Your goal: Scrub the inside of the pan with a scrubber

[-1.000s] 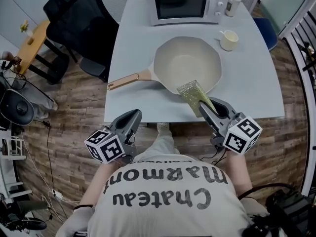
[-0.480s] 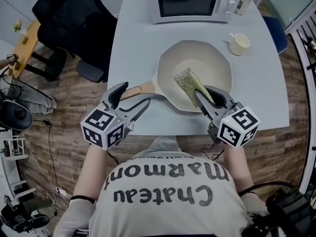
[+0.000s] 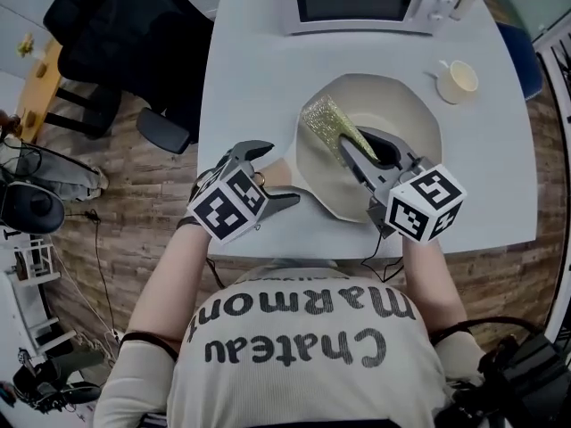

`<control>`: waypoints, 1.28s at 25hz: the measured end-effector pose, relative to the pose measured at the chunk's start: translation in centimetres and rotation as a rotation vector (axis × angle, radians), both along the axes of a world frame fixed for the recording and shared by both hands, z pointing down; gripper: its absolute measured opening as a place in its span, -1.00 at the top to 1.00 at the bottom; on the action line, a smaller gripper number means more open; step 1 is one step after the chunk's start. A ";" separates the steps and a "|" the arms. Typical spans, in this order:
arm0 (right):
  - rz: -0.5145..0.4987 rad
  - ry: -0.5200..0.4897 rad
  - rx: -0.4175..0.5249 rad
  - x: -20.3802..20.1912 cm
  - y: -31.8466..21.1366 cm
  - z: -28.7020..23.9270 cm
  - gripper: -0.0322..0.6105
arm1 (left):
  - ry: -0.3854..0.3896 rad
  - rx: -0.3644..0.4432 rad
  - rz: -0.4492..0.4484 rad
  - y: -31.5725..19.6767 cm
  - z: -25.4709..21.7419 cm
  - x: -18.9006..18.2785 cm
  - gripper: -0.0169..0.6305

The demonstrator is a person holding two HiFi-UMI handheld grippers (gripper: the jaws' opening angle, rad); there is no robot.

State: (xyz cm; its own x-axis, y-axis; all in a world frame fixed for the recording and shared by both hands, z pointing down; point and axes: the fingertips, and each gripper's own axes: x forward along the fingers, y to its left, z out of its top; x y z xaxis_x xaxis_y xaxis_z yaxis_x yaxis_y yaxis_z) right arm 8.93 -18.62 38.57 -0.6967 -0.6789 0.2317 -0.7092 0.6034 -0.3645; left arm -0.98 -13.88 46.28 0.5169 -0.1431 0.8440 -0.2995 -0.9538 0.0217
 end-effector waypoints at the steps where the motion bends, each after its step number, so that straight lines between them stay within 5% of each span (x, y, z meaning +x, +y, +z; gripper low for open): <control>1: -0.010 -0.023 0.000 -0.4 -0.6 0.2 0.69 | -0.018 -0.005 0.013 0.0 0.5 0.1 -0.35; 6: -0.027 -0.136 -0.097 -2.3 -2.7 3.1 0.69 | -0.019 -0.028 0.023 0.2 1.9 1.1 -0.36; 11: 0.013 0.054 -0.199 -3.1 -2.5 7.4 0.69 | -0.125 0.009 0.090 0.4 3.4 0.5 -0.35; 13: -0.012 0.117 -0.230 -3.7 -2.4 8.4 0.69 | -0.134 0.037 0.098 0.0 3.3 0.5 -0.06; 15: -0.025 0.169 -0.251 -3.8 -2.6 9.0 0.69 | -0.137 0.046 0.106 -0.3 3.2 0.5 -0.01; 21: -0.026 0.089 -0.401 -2.2 -4.1 10.2 0.70 | -0.140 0.059 0.158 -0.4 3.0 1.2 0.01; 32: 0.028 0.200 -0.392 -2.2 -6.7 12.4 0.70 | -0.148 0.047 0.287 0.4 3.3 0.5 0.02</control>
State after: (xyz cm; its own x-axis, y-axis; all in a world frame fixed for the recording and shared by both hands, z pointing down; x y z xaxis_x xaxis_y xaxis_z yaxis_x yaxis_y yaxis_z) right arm 6.77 -25.35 51.00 -0.5940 -0.5308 0.6044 -0.8036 0.4260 -0.4157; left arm -0.48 -13.49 49.58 0.4138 -0.0499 0.9090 -0.0150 -0.9987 -0.0480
